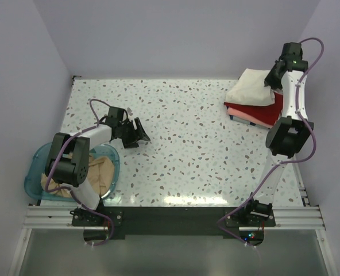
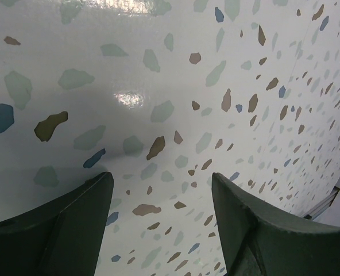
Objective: Fold and stack the t-shirts
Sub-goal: Neatly place the folded tshirt to the corner, then reset both grippers
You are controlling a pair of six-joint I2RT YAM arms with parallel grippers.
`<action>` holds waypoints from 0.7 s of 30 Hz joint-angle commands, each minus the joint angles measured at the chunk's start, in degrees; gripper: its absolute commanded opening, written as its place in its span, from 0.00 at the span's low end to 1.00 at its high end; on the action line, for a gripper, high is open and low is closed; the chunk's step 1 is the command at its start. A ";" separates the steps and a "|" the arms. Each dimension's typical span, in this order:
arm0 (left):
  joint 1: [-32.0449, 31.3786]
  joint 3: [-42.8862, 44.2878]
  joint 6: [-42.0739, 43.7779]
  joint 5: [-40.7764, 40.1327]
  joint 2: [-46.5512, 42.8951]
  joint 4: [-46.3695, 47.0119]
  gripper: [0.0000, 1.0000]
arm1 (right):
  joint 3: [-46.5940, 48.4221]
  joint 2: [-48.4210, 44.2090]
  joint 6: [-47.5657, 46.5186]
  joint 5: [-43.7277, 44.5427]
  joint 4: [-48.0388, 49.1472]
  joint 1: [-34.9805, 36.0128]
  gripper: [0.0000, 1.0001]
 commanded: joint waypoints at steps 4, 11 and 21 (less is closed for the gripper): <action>0.37 0.75 0.14 -0.70 -2.28 0.60 0.74 | -0.30 0.28 -1.45 7.30 -0.18 -0.61 0.01; 0.19 3.21 2.16 -2.19 -5.88 -0.98 0.75 | -4.78 -2.95 -1.36 22.32 -2.74 -0.61 0.99; -1.74 4.09 2.08 -4.13 -11.86 0.51 0.75 | -24.37 -19.83 -4.96 13.84 7.01 -0.26 0.99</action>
